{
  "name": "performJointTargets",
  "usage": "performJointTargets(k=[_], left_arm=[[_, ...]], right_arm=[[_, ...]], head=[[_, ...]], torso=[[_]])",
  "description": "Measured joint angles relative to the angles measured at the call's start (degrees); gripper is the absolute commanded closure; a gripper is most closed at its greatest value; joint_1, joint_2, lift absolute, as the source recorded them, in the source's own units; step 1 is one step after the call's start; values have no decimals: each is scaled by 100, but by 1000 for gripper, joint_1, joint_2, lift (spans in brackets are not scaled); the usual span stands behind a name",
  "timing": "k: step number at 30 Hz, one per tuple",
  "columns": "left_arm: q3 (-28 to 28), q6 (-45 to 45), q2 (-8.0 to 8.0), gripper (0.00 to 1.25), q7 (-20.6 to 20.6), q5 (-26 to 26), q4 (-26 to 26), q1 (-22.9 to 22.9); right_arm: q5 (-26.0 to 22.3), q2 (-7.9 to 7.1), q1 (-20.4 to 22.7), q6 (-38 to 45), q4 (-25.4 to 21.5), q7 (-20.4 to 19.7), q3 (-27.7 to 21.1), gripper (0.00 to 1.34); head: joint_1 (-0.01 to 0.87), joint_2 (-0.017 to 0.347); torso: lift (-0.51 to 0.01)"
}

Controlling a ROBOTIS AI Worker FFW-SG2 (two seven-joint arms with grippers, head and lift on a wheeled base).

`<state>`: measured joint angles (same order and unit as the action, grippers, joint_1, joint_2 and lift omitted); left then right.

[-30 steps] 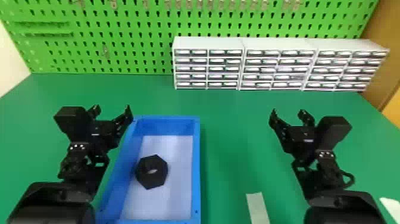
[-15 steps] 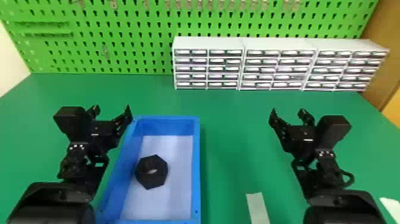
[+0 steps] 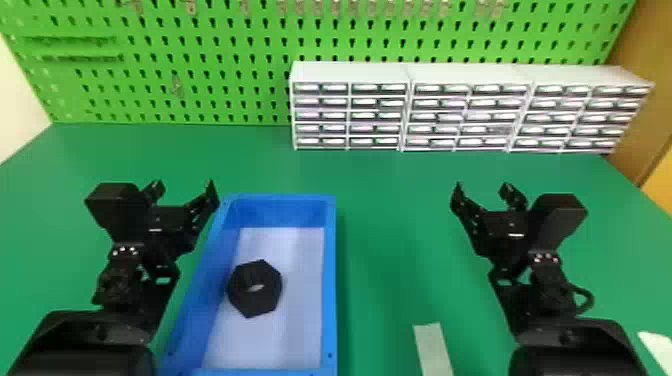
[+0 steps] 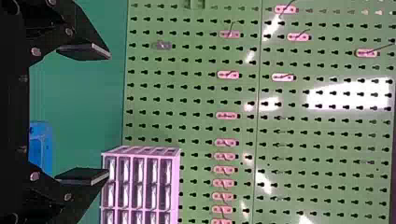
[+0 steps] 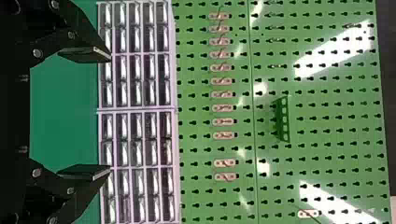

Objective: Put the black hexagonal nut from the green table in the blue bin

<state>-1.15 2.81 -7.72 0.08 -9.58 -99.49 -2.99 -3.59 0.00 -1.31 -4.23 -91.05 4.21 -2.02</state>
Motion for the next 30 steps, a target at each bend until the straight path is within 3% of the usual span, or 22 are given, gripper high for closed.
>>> performJointTargets(k=[30], left_arm=[[-7,0,2,366,0,-18,0,26]], right_arm=[[-99,0,-1,-44,13,-9,52,426]], head=[[686,52]], torso=[[-97]])
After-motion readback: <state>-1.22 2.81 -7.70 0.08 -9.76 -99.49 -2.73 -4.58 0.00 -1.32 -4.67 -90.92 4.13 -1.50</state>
